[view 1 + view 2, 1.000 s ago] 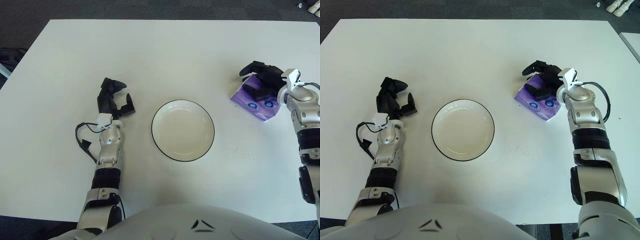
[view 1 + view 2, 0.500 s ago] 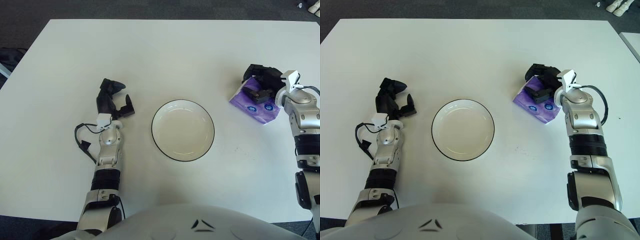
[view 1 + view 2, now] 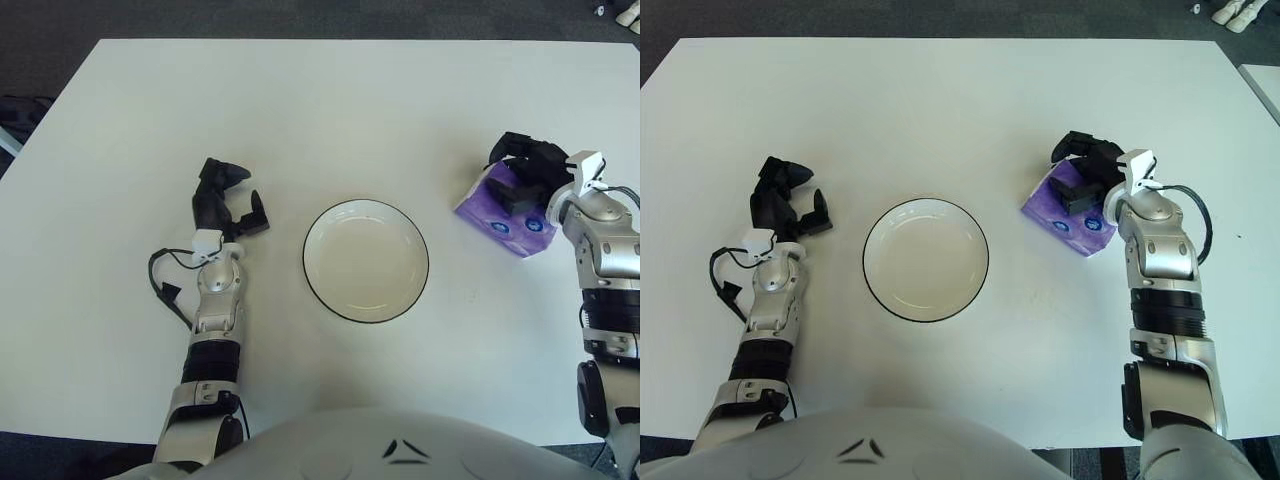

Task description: Put the tissue paper into the plate.

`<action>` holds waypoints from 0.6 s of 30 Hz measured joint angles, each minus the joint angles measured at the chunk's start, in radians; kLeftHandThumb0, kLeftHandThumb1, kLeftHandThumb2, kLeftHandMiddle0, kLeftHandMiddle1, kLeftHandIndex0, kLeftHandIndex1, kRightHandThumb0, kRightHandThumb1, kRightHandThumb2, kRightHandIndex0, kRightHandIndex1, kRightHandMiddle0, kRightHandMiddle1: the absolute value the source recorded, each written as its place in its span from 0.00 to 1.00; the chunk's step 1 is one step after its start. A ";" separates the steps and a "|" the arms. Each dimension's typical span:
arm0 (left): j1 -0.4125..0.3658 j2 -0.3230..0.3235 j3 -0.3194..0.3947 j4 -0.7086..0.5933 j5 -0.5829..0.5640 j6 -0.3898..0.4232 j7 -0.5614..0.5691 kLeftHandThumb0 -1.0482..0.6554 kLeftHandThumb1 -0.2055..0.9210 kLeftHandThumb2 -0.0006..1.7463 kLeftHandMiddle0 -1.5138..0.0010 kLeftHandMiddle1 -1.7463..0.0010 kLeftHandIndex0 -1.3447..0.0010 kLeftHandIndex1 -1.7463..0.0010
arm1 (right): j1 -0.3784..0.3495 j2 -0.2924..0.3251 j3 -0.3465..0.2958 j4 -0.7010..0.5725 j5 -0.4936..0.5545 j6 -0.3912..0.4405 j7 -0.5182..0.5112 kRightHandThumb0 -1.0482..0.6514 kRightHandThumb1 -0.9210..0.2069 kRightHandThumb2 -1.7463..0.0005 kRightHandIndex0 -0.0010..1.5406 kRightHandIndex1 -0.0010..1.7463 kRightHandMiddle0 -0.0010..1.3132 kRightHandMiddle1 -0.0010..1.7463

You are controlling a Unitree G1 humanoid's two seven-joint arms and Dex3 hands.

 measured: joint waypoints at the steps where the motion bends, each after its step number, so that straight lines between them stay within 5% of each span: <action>1: 0.000 0.000 0.000 0.000 0.004 0.000 0.001 0.61 0.32 0.84 0.51 0.08 0.59 0.00 | 0.003 0.006 -0.007 -0.006 0.012 0.001 0.003 0.62 0.88 0.01 0.62 0.95 0.50 1.00; 18: -0.004 0.000 -0.002 -0.002 0.016 0.011 0.005 0.61 0.31 0.85 0.51 0.07 0.59 0.00 | 0.008 0.087 -0.096 -0.100 0.164 0.005 0.019 0.62 0.88 0.02 0.62 0.93 0.50 1.00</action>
